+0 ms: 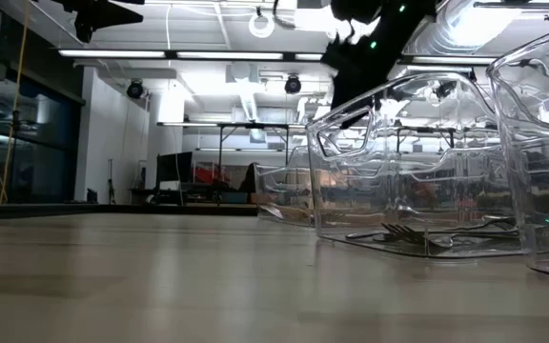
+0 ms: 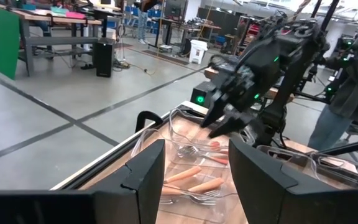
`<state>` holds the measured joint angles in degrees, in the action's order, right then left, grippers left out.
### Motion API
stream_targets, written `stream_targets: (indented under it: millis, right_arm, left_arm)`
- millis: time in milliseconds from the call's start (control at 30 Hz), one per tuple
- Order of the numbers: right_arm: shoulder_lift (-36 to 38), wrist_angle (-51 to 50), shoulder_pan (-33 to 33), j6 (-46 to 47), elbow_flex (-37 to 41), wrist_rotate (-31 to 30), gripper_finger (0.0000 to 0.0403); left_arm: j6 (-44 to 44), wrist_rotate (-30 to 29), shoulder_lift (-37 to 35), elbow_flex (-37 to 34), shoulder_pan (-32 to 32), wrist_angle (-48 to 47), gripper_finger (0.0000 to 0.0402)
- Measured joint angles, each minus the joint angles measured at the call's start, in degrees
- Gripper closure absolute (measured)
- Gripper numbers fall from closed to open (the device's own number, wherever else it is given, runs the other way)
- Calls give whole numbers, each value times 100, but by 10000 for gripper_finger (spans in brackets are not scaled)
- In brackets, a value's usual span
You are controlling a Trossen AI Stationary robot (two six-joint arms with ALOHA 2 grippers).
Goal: Sort silverware by color (type)
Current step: Return to Home Position
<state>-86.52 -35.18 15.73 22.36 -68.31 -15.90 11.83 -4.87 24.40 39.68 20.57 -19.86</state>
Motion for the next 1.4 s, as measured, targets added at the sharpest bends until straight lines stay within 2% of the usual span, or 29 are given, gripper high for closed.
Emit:
stream_targets:
  millis: [200,300,500,633,767,900,1000,1067,1400]
  right_arm:
    - [770,-138,-40,-462,5,51,224]
    - [1116,167,-109,-645,141,191,224]
    - [1718,1523,-268,-778,956,958,228]
    - [2005,2515,-331,-528,1583,1520,236]
    - [2157,3222,-389,-392,1855,1706,246]
    - [2151,3546,-389,-431,1797,1735,256]
    - [2151,3846,-387,-441,1770,1749,260]
    - [2149,3988,-387,-444,1770,1787,261]
    - [2149,4061,-389,-443,1770,1856,261]
  left_arm:
    - [54,-62,2,0,1,18,236]
    - [225,-70,2,0,1,150,236]
    - [358,123,95,0,-68,845,236]
    - [403,162,261,0,-256,1137,242]
    - [372,181,450,-242,-567,1778,273]
    - [463,380,483,-1056,-967,3600,326]
    - [535,265,479,-1583,-1178,4380,377]
    - [668,236,430,-1786,-1250,4480,395]
    - [565,289,80,-1816,-1555,4069,401]
